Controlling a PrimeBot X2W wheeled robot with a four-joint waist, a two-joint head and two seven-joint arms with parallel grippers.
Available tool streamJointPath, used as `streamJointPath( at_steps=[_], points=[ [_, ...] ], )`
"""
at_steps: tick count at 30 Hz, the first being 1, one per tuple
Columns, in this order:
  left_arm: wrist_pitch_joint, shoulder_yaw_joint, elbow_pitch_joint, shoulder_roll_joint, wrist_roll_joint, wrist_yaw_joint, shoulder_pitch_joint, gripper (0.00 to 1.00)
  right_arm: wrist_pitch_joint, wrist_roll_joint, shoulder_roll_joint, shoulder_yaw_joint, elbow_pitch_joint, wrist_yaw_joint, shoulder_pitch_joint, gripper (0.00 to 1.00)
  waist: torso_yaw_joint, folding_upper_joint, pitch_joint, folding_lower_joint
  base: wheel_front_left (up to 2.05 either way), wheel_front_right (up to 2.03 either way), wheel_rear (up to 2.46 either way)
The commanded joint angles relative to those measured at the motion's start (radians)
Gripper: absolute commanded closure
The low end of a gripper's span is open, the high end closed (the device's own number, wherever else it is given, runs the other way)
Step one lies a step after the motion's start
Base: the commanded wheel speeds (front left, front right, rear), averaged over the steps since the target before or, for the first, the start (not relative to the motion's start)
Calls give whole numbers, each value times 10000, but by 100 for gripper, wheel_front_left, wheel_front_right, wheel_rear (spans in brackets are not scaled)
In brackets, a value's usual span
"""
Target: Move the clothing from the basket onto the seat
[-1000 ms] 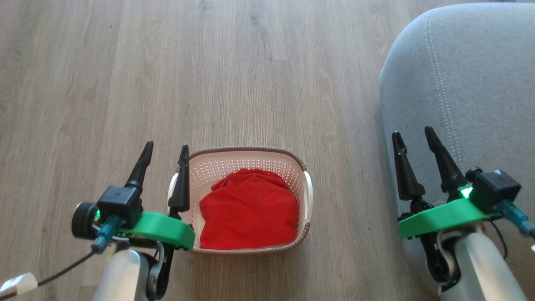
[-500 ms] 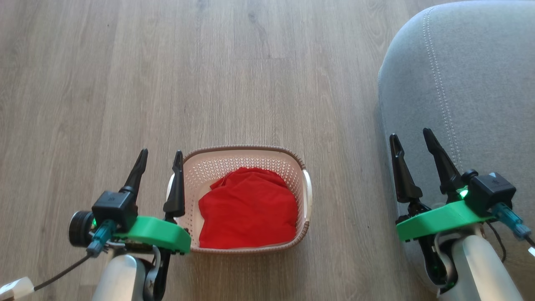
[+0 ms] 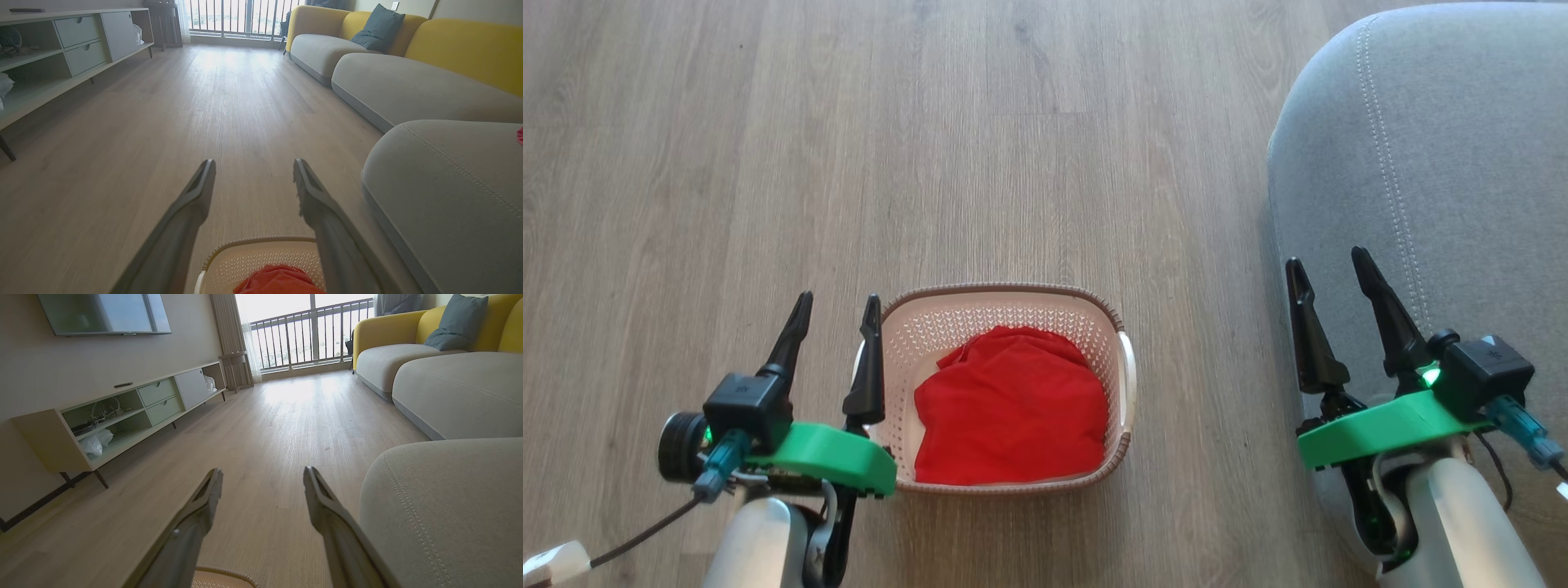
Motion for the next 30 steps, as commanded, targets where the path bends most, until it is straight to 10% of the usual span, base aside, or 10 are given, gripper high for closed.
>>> streamJointPath(
  at_steps=[1,30],
  points=[
    [-51,267,-299,51,12,37,-266,0,-62,-4,67,210,-316,0,-209,0,-1,0,-1,0,0,0,0],
    [-51,81,556,51,408,-535,-878,0,-63,-673,354,-1118,711,0,-926,0,-680,0,1844,0,0,0,0]
  ],
)
